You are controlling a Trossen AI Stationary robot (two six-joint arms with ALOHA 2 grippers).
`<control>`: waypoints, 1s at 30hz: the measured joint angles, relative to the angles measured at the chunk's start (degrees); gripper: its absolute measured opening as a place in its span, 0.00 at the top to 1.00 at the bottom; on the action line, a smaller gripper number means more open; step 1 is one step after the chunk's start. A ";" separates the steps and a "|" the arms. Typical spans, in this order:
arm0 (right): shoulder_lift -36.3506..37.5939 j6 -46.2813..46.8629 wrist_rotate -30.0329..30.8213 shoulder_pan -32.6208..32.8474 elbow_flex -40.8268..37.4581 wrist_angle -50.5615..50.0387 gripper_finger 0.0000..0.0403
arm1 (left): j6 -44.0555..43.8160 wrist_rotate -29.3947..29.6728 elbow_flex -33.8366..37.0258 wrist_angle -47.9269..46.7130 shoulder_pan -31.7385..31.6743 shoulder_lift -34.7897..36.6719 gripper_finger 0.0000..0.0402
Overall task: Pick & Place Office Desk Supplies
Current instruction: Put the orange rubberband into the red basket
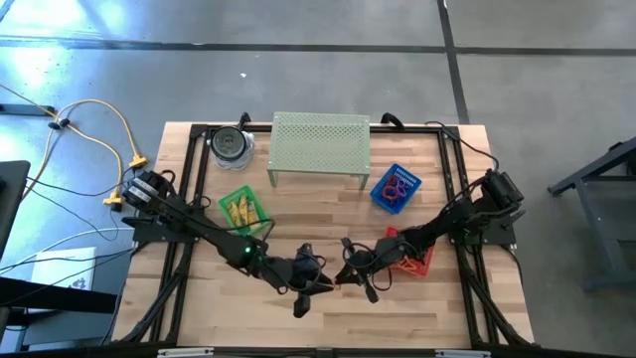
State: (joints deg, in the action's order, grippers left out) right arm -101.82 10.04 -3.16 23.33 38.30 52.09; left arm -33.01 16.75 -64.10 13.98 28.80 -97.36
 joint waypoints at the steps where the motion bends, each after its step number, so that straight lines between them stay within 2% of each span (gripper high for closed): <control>1: 0.00 -0.02 0.01 0.00 0.00 -0.24 0.99 | -0.05 0.00 0.00 0.00 0.00 0.00 0.80; 5: 0.02 -0.79 0.17 0.00 0.00 -1.34 0.99 | -1.30 0.73 0.00 0.00 0.00 0.00 0.70; 9: 0.34 -0.90 1.17 0.02 0.00 -3.71 0.99 | -1.33 1.16 0.00 0.00 0.00 0.00 0.64; 16: 5.63 -3.13 6.15 0.44 -0.10 -13.96 0.99 | -3.69 1.14 0.00 -0.02 0.00 0.00 0.63; 26: 15.89 -7.19 19.76 4.76 -0.07 -28.98 0.99 | -7.26 1.05 0.00 -0.90 0.00 0.00 0.63; 30: 19.83 -6.88 23.30 6.97 -0.01 -34.60 0.99 | -10.49 0.96 0.00 -3.80 0.00 0.02 0.63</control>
State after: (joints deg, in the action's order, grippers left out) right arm -81.99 3.17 20.15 30.30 38.30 17.49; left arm -43.50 17.72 -64.10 10.18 28.80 -97.34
